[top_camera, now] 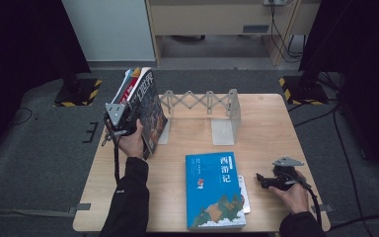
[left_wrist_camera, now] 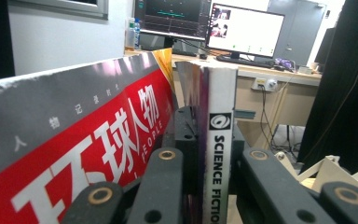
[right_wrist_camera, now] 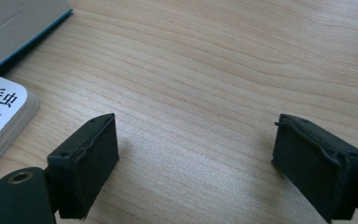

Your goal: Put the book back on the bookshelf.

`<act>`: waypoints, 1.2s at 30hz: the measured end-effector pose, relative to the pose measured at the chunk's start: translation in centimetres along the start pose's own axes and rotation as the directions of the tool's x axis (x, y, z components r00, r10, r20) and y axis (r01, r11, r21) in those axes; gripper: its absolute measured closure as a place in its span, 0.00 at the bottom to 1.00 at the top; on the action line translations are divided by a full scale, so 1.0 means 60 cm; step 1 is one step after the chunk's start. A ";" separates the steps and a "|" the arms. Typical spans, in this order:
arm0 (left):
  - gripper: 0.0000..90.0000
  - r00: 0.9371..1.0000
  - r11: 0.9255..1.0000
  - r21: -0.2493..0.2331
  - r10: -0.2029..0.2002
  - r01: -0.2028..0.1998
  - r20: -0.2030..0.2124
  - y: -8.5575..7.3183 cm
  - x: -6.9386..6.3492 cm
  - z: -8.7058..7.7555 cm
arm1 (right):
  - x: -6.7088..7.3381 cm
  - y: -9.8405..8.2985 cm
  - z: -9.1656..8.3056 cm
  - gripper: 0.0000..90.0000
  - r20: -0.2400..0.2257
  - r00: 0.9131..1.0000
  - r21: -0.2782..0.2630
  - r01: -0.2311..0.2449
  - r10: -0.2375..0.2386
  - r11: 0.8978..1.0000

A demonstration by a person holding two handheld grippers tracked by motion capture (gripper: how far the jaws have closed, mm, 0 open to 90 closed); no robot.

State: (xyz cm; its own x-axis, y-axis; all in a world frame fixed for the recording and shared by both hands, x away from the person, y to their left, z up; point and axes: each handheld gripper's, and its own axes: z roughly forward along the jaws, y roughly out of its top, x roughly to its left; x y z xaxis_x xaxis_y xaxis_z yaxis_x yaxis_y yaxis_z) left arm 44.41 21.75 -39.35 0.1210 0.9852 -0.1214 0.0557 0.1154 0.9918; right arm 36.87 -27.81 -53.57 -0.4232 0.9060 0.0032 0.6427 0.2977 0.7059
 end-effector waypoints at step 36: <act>0.90 1.000 0.999 0.039 0.018 -0.019 0.020 -0.017 0.026 -0.030 | 0.001 0.000 0.001 0.16 0.002 1.000 -0.007 0.003 -0.003 1.000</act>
State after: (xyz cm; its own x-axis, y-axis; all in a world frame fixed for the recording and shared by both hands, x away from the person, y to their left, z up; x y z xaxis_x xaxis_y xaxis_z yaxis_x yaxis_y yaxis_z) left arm 42.76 23.42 -40.45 0.1421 0.9844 -0.1040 0.0916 0.0916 0.9916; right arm 36.89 -27.73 -53.62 -0.4241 0.9056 -0.0002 0.6370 0.2985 0.7107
